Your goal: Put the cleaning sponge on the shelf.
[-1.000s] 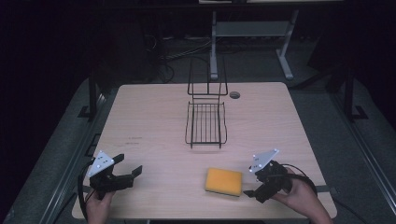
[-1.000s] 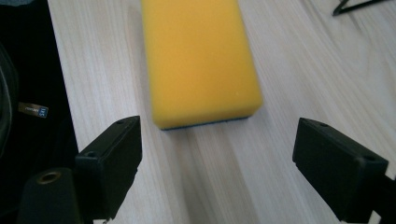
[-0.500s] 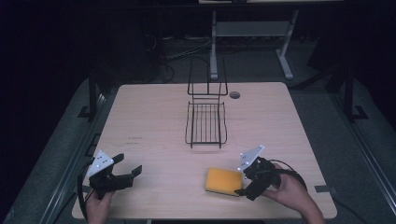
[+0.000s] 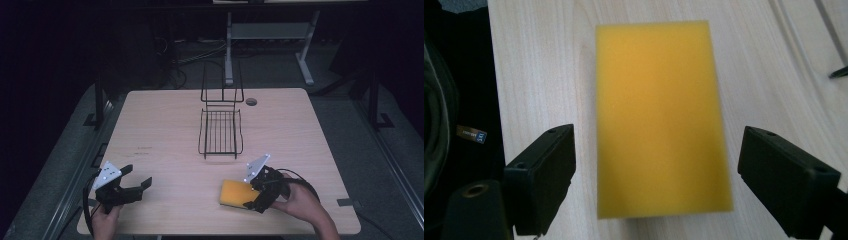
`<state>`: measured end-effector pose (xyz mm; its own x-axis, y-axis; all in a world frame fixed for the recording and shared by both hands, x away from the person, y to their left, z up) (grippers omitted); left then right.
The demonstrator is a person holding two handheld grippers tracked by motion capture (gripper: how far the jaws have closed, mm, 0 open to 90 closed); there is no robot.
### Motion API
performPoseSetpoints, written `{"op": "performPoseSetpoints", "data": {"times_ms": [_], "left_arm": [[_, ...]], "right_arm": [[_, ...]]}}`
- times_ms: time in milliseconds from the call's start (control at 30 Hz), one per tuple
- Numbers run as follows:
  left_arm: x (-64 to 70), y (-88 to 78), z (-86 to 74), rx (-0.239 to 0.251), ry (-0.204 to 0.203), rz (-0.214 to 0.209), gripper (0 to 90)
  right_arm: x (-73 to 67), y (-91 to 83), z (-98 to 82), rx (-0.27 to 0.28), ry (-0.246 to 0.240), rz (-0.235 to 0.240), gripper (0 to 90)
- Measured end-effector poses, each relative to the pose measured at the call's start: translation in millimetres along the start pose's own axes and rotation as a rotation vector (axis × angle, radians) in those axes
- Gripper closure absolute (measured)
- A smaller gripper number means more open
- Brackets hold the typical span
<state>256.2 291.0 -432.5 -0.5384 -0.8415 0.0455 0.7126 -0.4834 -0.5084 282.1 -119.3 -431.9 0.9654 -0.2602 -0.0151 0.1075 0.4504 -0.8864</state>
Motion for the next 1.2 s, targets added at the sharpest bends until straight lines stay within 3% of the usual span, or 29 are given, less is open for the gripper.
{"op": "performPoseSetpoints", "data": {"times_ms": [1200], "left_arm": [[0.1,-0.7,0.7,0.007,-0.003,-0.004,14.1]], "right_arm": [[3.4,38.4,13.8,-0.065,-0.011,0.042,14.7]]}}
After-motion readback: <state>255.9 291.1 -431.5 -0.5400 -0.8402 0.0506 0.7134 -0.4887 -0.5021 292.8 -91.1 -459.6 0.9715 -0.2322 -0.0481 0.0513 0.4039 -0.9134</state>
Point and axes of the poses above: each handheld gripper's, and its own axes: y roughly forward along the jaws, z roughly out of its top, x roughly to its right, the point moved 2 cm from there along y, roughly forward along the jaws, and after that the axes turned 2 degrees about -x, right-handed, at the moved point
